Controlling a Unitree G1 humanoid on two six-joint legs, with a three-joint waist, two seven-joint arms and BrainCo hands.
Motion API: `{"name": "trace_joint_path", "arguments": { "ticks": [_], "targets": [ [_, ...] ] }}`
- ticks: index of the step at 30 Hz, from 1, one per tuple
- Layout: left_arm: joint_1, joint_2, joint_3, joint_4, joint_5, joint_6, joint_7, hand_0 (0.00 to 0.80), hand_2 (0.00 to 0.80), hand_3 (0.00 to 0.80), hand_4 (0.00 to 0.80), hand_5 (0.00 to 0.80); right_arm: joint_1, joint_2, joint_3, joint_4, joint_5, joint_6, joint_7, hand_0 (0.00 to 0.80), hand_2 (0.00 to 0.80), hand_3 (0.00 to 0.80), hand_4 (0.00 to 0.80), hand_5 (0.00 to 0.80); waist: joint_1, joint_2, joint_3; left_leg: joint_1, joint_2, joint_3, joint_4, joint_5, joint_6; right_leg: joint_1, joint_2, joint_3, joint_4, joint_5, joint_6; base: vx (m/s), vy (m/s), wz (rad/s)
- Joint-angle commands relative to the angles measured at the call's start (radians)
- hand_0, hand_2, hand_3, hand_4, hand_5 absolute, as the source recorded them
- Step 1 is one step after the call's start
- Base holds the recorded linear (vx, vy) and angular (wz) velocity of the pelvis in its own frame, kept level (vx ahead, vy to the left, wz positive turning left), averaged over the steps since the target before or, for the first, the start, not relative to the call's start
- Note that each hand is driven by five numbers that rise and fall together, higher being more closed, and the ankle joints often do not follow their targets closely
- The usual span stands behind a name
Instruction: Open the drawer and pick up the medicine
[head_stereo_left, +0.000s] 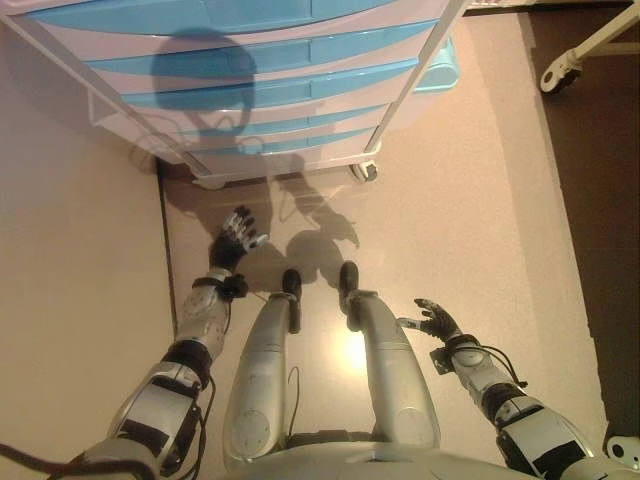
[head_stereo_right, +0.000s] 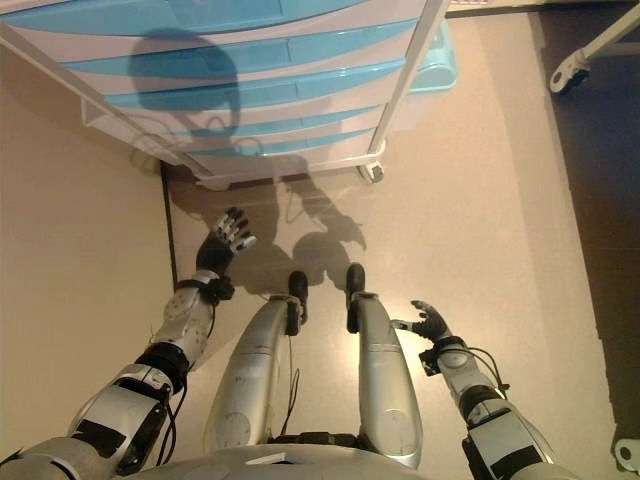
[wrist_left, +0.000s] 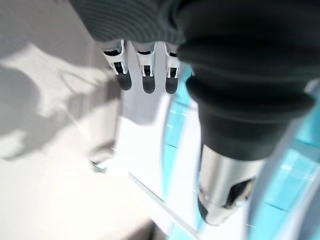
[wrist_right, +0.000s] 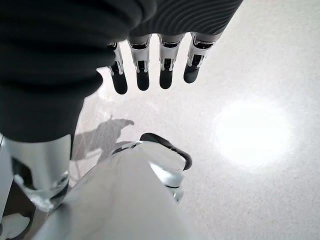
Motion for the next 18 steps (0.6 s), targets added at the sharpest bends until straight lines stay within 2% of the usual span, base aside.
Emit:
{"name": "trace_joint_path", "arguments": {
  "ticks": [1, 2, 3, 6, 12, 18],
  "targets": [
    [0.007, 0.009, 0.044, -0.084, -0.118, -0.045, -0.075, 0.0, 0.0, 0.0, 0.0, 0.0, 0.116, -0.032, 0.041, -0.025, 0.011, -0.009, 0.0, 0.0, 0.0, 0.0, 0.0, 0.0, -0.014, 0.019, -0.047, 0.016, -0.04, 0.019, -0.062, 0.012, 0.031, 0.018, 0.051, -0.008, 0.047, 0.004, -0.02, 0.02, -0.006, -0.07],
    [-0.005, 0.014, 0.044, -0.093, -0.146, -0.043, -0.094, 0.0, 0.0, 0.0, 0.0, 0.0, 0.115, -0.031, 0.045, -0.028, 0.012, -0.008, -0.002, 0.0, 0.0, 0.0, 0.0, 0.0, -0.016, 0.018, -0.046, 0.014, -0.038, 0.022, -0.059, 0.009, 0.032, 0.019, 0.052, -0.006, 0.045, 0.004, -0.02, 0.087, 0.008, -0.05],
    [-0.012, 0.014, 0.044, -0.099, -0.18, -0.035, -0.117, 0.0, 0.0, 0.0, 0.0, 0.0, 0.115, -0.031, 0.048, -0.03, 0.015, -0.008, -0.003, 0.0, 0.0, 0.0, 0.0, 0.0, -0.017, 0.019, -0.043, 0.022, -0.039, 0.017, -0.044, -0.023, 0.029, 0.028, 0.055, -0.001, 0.06, -0.025, -0.015, 0.081, 0.007, -0.06],
    [-0.031, 0.014, 0.052, -0.121, -0.257, -0.028, -0.188, 0.0, 0.0, 0.0, 0.0, 0.0, 0.113, -0.029, 0.053, -0.037, 0.016, -0.005, -0.003, 0.0, 0.0, 0.0, 0.0, 0.0, -0.022, 0.015, -0.041, 0.016, -0.036, 0.021, -0.033, -0.033, 0.031, 0.026, 0.059, 0.004, 0.062, -0.026, -0.015, 0.042, 0.002, -0.07],
    [-0.108, 0.033, 0.058, -0.199, -0.303, -0.06, -0.23, 0.0, 0.0, 0.0, 0.0, 0.0, 0.124, -0.023, 0.07, -0.06, 0.015, 0.002, -0.008, 0.0, 0.0, 0.0, 0.0, 0.0, -0.037, 0.007, -0.03, 0.014, -0.026, 0.033, -0.017, -0.05, 0.033, 0.028, 0.067, 0.018, 0.064, -0.023, -0.011, 0.031, 0.003, -0.09],
    [-0.203, 0.052, 0.059, -0.252, -0.41, -0.009, -0.263, 0.0, 0.0, 0.0, 0.0, 0.0, 0.133, -0.014, 0.093, -0.068, 0.016, -0.002, -0.012, 0.0, 0.0, 0.0, 0.0, 0.0, -0.053, -0.003, -0.022, 0.02, -0.02, 0.043, -0.011, -0.066, 0.038, 0.035, 0.077, 0.032, 0.055, -0.017, -0.006, 0.011, -0.001, -0.02]
  ]
}}
